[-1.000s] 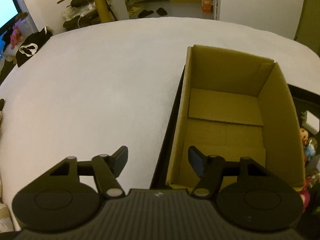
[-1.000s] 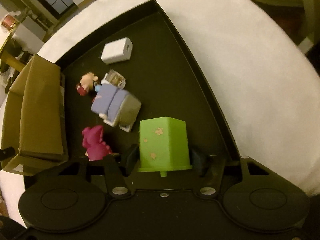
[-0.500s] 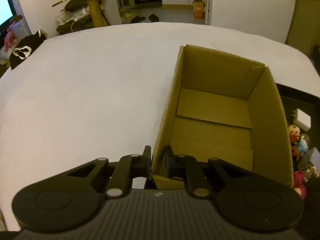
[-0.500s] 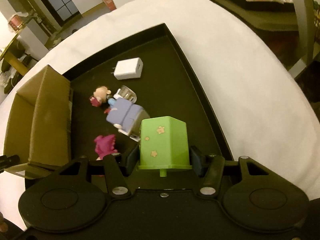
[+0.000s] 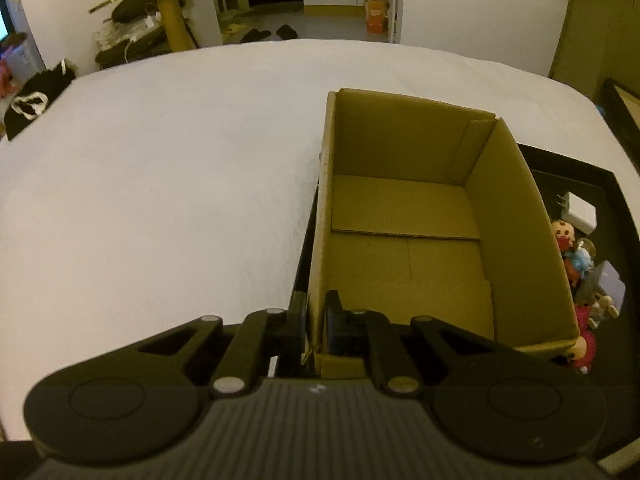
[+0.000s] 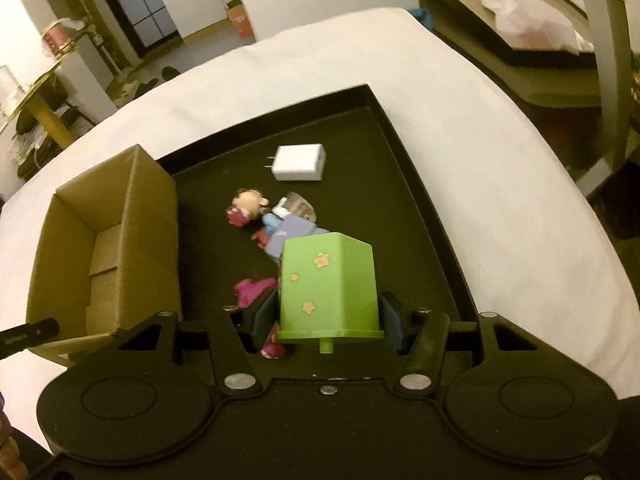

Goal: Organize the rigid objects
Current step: 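Carry the green cube toy with the right gripper into the cardboard box, then open the right gripper to drop the green cube in the box, then move the right gripper to the lavender toy sofa and grasp it, then carry the lavender sofa with the right gripper over the box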

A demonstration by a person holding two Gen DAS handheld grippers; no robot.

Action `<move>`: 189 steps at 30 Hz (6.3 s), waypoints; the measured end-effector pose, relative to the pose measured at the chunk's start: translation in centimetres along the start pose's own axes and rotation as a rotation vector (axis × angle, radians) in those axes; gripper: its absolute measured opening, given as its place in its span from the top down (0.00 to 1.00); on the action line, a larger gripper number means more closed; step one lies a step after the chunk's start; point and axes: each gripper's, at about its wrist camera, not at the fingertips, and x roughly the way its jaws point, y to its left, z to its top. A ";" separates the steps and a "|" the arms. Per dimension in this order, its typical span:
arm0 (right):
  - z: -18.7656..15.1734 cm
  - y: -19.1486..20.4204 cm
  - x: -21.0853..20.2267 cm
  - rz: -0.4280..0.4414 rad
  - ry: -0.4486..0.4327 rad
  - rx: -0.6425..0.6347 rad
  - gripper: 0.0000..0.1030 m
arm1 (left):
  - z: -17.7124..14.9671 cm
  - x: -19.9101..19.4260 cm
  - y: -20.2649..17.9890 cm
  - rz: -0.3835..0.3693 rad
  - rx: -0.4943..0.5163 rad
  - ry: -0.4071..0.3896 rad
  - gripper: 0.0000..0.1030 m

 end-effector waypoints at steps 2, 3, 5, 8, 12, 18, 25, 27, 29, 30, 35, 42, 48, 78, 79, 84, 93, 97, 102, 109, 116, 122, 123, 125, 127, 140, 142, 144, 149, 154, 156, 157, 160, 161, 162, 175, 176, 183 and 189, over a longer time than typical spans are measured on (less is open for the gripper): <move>0.0 0.6 -0.2 0.006 -0.006 -0.010 0.48 | 0.0 -0.1 0.3 -0.008 0.001 -0.001 0.92; 0.0 1.0 -0.3 0.007 -0.013 -0.018 0.48 | 0.0 -0.2 0.3 -0.014 -0.001 -0.001 0.92; 0.0 1.7 -0.6 0.007 -0.021 -0.030 0.48 | 0.1 -0.2 0.6 -0.027 0.001 0.003 0.92; 0.0 2.6 -1.0 0.010 -0.042 -0.043 0.48 | 0.2 0.2 0.9 -0.050 0.014 0.015 0.92; 0.3 4.2 -1.7 0.013 -0.073 -0.072 0.48 | 0.3 0.4 1.2 -0.078 0.029 0.013 0.92; 0.1 6.4 -2.1 0.033 -0.096 -0.095 0.48 | 0.4 0.5 2.5 -0.125 0.031 0.019 0.92; 0.1 9.7 -2.5 0.059 -0.130 -0.179 0.48 | 0.3 0.8 2.9 -0.150 0.025 0.015 0.91; 0.1 10.9 -2.6 0.073 -0.141 -0.207 0.48 | 0.5 1.0 3.0 -0.159 0.020 0.015 0.91; 0.1 11.8 -2.5 0.081 -0.143 -0.231 0.48 | 0.5 1.0 3.1 -0.168 0.013 0.015 0.90; 0.1 12.2 -2.4 0.083 -0.142 -0.239 0.48 | 0.4 1.1 3.2 -0.173 0.008 0.014 0.90; -0.1 14.4 -1.9 0.093 -0.144 -0.300 0.48 | 0.3 1.5 3.5 -0.191 -0.011 0.017 0.90; -1.2 17.3 -1.1 0.107 -0.164 -0.443 0.48 | 0.2 1.9 3.7 -0.206 -0.022 0.023 0.90; -1.9 19.7 -0.4 0.106 -0.171 -0.596 0.48 | 0.1 2.1 4.1 -0.224 -0.044 0.029 0.90; -1.9 18.5 -1.9 0.103 -0.244 -0.637 0.18 | 0.4 1.9 4.1 -0.227 -0.071 0.038 0.89; -1.9 18.0 -2.1 0.099 -0.245 -0.623 0.18 | 0.4 1.8 4.0 -0.225 -0.068 0.036 0.89; -1.6 15.2 -2.8 0.079 -0.253 -0.530 0.18 | 0.3 1.9 3.7 -0.204 -0.055 0.036 0.89; -1.8 9.0 -2.0 0.046 -0.207 -0.320 0.18 | 0.3 1.7 3.1 -0.166 -0.029 0.027 0.89; -2.1 7.1 -1.5 0.037 -0.191 -0.253 0.18 | 0.2 1.6 2.7 -0.147 -0.015 0.022 0.89; -2.1 5.3 -0.5 0.042 -0.166 -0.184 0.19 | 0.2 1.7 2.2 -0.114 -0.002 0.028 0.88; -2.0 2.0 1.2 0.074 -0.149 -0.043 0.20 | 0.6 2.0 1.5 -0.084 0.015 0.050 0.87; -1.7 0.2 3.6 0.112 -0.135 0.040 0.22 | 1.1 2.7 0.4 -0.025 0.046 0.081 0.48; -0.5 -0.5 5.7 0.120 -0.151 0.096 0.23 | 1.7 2.8 -0.4 0.022 0.065 0.070 0.39; -0.4 -0.5 6.0 0.119 -0.152 0.097 0.24 | 1.8 2.8 -0.7 0.035 0.072 0.064 0.36; -0.1 -0.4 6.8 0.109 -0.149 0.099 0.24 | 2.1 2.7 -1.1 0.059 0.084 0.051 0.32; 0.1 -0.5 7.4 0.106 -0.142 0.106 0.24 | 2.2 2.7 -1.5 0.074 0.099 0.042 0.29; -0.1 -0.9 8.7 0.027 -0.122 0.043 0.42 | 3.6 3.9 -3.6 0.173 0.146 0.037 0.21; -0.4 -0.9 8.4 -0.022 -0.129 0.017 0.43 | 3.6 3.8 -4.1 0.165 0.154 0.039 0.21; -0.5 -1.3 8.2 -0.037 -0.128 0.025 0.44 | 3.5 3.7 -4.6 0.161 0.171 0.041 0.21; -0.6 -1.8 7.9 -0.052 -0.121 0.033 0.45 | 3.4 3.3 -5.6 0.147 0.191 0.033 0.20; -0.5 -2.3 7.2 -0.019 -0.147 0.060 0.48 | 3.3 3.1 -5.9 0.139 0.201 0.033 0.20; -0.4 -2.3 6.8 -0.005 -0.162 0.060 0.48 | 3.3 3.0 -6.0 0.143 0.206 0.032 0.20; -0.4 -2.3 6.6 0.004 -0.171 0.058 0.48 | 3.3 2.9 -6.0 0.142 0.208 0.028 0.20; -0.2 -2.2 6.1 0.014 -0.193 0.052 0.48 | 3.5 2.5 -5.7 0.138 0.206 0.017 0.20; -0.2 -2.2 6.0 0.017 -0.198 0.054 0.48 | 3.6 2.5 -5.6 0.135 0.201 0.018 0.20; -0.1 -2.1 5.9 0.021 -0.205 0.055 0.48 | 3.6 2.5 -5.4 0.131 0.193 0.021 0.20; 1.9 0.9 3.0 0.072 -0.272 -0.024 0.48 | 3.9 1.9 -2.7 0.089 0.142 -0.034 0.21; 2.0 1.3 2.9 0.073 -0.272 -0.037 0.48 | 3.9 1.9 -2.5 0.086 0.140 -0.035 0.21; 2.3 4.0 2.0 0.084 -0.284 -0.104 0.48 | 3.4 2.2 -1.0 0.074 0.100 -0.045 0.21; 2.7 6.7 1.2 0.117 -0.299 -0.162 0.48 | 3.3 2.1 -0.2 0.029 0.073 -0.065 0.21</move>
